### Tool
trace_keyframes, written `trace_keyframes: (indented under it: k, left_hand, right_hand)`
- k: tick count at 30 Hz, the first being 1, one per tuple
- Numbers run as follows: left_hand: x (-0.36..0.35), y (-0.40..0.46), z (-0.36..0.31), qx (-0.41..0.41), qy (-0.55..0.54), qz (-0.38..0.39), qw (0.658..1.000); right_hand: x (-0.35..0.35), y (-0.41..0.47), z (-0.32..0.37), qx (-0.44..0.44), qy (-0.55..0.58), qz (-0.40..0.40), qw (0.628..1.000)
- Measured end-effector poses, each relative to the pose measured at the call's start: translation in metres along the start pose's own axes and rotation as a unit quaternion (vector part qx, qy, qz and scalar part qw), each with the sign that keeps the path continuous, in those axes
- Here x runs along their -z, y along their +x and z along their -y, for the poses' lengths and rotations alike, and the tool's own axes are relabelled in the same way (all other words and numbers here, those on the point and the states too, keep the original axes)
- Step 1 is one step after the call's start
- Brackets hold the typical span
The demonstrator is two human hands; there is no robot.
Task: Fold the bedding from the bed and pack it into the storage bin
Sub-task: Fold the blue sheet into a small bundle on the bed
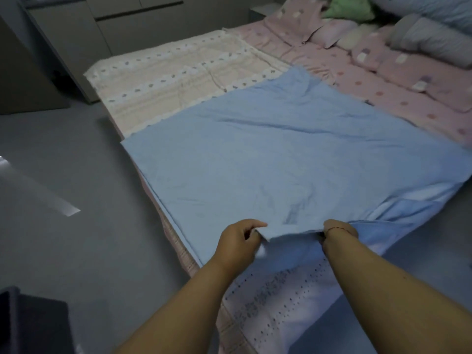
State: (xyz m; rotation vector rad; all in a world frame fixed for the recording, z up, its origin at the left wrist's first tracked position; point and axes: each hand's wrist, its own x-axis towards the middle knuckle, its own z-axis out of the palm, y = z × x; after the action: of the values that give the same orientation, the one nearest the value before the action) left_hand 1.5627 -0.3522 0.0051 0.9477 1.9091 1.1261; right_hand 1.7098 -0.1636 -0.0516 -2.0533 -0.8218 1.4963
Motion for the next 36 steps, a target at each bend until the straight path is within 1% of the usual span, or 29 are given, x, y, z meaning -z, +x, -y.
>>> trace_keyframes:
  k: [1,2,4,8,11,12,13,14,16,17,18,19,20,23,26,31,32,33,34,36]
  left_hand:
    - [0.001,0.006,-0.002,-0.010,0.012,-0.011,1.000]
    - [0.002,0.011,-0.002,-0.018,0.021,-0.027,0.999]
    - [0.005,0.021,-0.001,-0.019,0.030,-0.051,0.998]
    - [0.013,0.037,0.008,-0.021,0.059,-0.058,0.996]
    - [0.017,0.043,0.019,-0.036,0.066,-0.068,0.995]
    - [0.019,0.046,0.022,-0.044,0.066,-0.066,0.995]
    - [0.020,0.047,0.023,-0.050,0.067,-0.065,0.994]
    - [0.022,0.047,0.023,-0.057,0.065,-0.063,0.994]
    - [0.028,0.048,0.022,-0.072,0.061,-0.055,0.994]
    - [0.032,0.047,0.022,-0.081,0.062,-0.050,0.994]
    - [0.037,0.047,0.023,-0.085,0.063,-0.047,0.993]
    - [0.044,0.047,0.024,-0.083,0.063,-0.046,0.993]
    - [0.050,0.047,0.026,-0.077,0.061,-0.050,0.994]
    - [0.075,0.052,0.029,-0.052,0.050,-0.073,0.995]
    - [0.110,0.062,0.033,-0.047,0.036,-0.110,0.992]
    - [0.173,0.084,0.042,-0.049,0.026,-0.165,0.985]
    - [0.187,0.091,0.043,-0.052,0.025,-0.180,0.982]
    - [0.199,0.096,0.044,-0.051,0.024,-0.194,0.979]
    - [0.218,0.106,0.047,-0.050,0.025,-0.210,0.976]
    - [0.237,0.115,0.049,-0.050,0.031,-0.225,0.972]
  right_hand:
    - [0.001,0.002,0.001,-0.002,0.005,-0.012,1.000]
    - [-0.002,0.008,0.005,0.013,-0.005,-0.044,0.999]
    - [-0.008,0.012,0.011,0.086,-0.064,-0.056,0.993]
    - [-0.019,0.002,0.018,0.193,-0.201,0.034,0.960]
    - [-0.025,-0.007,0.015,0.289,-0.228,0.093,0.925]
    - [-0.025,-0.009,0.014,0.320,-0.260,0.109,0.905]
    - [-0.024,-0.011,0.013,0.349,-0.322,0.127,0.871]
    - [-0.023,-0.011,0.014,0.365,-0.400,0.138,0.829]
    - [-0.026,-0.013,0.022,0.351,-0.543,0.144,0.749]
    - [-0.029,-0.012,0.026,0.337,-0.593,0.140,0.718]
    - [-0.032,-0.014,0.031,0.326,-0.624,0.140,0.697]
    - [-0.037,-0.014,0.035,0.320,-0.630,0.143,0.694]
    - [-0.041,-0.018,0.041,0.314,-0.622,0.145,0.702]
    - [-0.056,-0.028,0.059,0.354,-0.560,0.134,0.737]
    - [-0.083,-0.043,0.080,0.387,-0.488,0.130,0.772]
    - [-0.145,-0.077,0.116,0.440,-0.430,0.108,0.781]
    - [-0.158,-0.082,0.120,0.438,-0.423,0.112,0.785]
    - [-0.171,-0.088,0.123,0.426,-0.435,0.119,0.784]
    - [-0.190,-0.092,0.128,0.415,-0.463,0.127,0.773]
    - [-0.206,-0.097,0.132,0.385,-0.564,0.123,0.720]
